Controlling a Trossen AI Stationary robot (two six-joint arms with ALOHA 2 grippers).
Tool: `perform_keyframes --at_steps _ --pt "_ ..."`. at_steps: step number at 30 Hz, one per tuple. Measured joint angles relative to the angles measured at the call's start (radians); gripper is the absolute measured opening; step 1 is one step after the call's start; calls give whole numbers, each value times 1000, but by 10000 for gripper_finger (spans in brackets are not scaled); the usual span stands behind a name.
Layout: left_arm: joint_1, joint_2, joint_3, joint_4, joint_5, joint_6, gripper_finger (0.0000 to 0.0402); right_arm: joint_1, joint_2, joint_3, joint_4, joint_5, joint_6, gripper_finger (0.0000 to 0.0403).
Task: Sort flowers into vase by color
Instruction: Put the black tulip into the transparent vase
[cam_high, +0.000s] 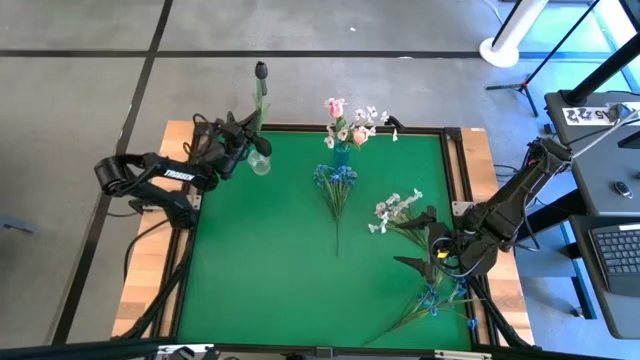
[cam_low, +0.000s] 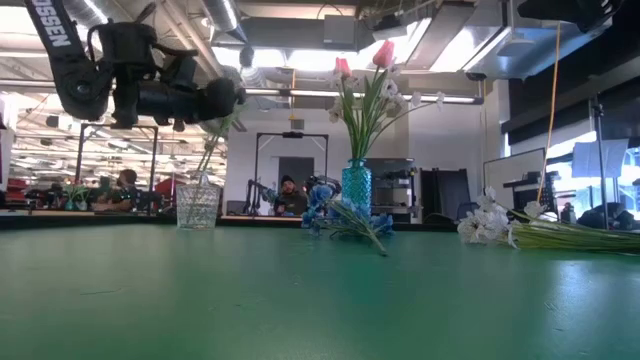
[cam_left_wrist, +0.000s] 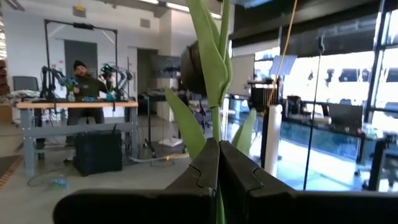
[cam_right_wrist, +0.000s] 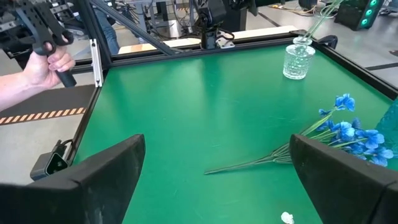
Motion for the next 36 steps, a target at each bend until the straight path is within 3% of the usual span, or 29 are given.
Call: perform_keyframes --at_steps 11,15,27,36 --pt "-59 49 0 -23 17 10 0 0 0 0 -1 18 -22 397" --pt "-94 49 0 -25 -34 59 0 0 0 0 -3 18 -22 397" --pt "-254 40 0 -27 -477 271 0 0 0 0 -29 16 -22 397" --pt "-408 40 0 -27 -663 349 0 0 0 0 -29 16 -22 397"
